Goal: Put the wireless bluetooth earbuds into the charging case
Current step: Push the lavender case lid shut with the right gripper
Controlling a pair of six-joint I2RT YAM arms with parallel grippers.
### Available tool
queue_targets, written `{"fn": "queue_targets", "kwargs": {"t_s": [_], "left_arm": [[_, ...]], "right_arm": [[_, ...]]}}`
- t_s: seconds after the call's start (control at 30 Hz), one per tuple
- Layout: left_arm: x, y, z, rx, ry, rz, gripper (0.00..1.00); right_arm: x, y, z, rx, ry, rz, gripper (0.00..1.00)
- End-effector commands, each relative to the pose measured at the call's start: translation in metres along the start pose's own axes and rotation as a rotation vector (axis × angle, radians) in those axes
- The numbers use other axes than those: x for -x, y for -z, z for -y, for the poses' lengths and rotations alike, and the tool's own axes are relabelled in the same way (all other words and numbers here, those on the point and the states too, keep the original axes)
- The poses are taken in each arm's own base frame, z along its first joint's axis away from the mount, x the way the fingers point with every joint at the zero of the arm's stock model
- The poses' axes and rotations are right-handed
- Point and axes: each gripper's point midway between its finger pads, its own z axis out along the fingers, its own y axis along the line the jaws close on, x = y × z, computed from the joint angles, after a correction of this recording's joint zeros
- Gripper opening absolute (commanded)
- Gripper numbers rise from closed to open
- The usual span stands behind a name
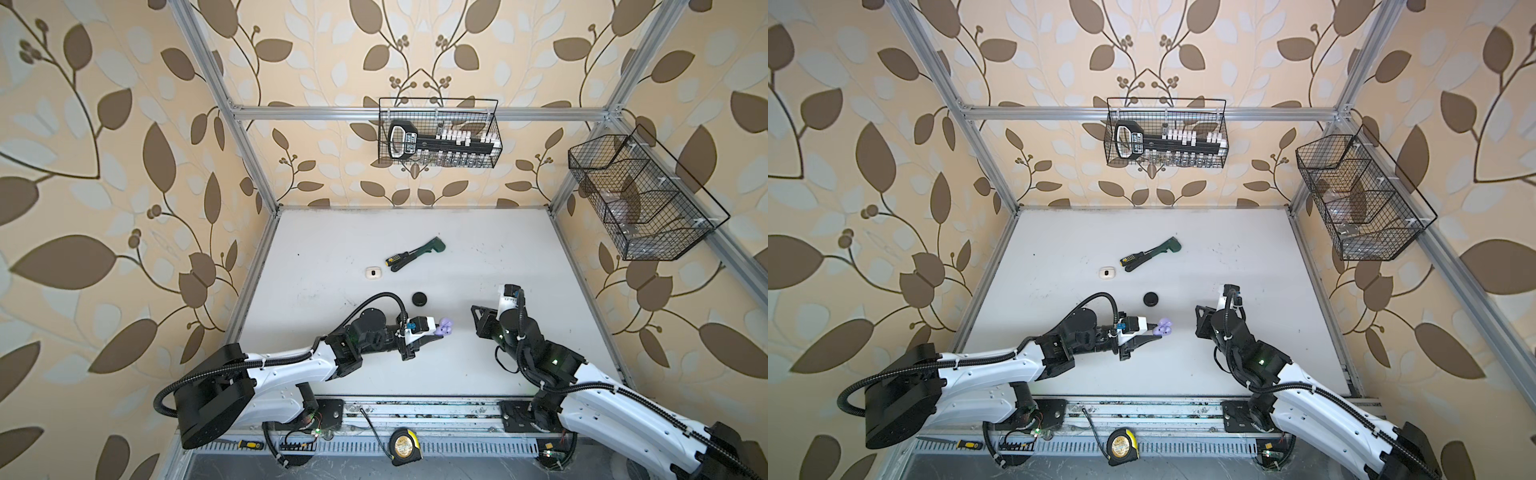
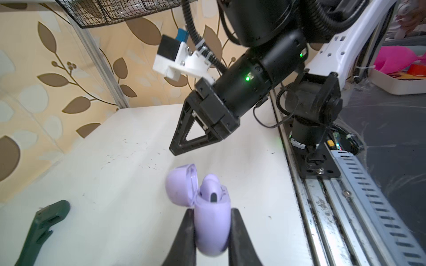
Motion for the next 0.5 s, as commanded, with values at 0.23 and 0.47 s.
{"fn": "queue_targets", "kwargs": {"t_s": [0.23, 0.47], "left_arm": [[0.020, 0.004, 0.021, -0.126, 0.053, 0.029, 0.00], [0.025, 0.005, 0.023, -0.137, 0.056, 0.031, 0.00]], "right_arm": [[-0.032, -0.022, -0.033, 0.166, -0.037, -0.148, 0.29], [-0.037, -0.020, -0.055, 0.274, -0.035, -0.167, 0.29]]}}
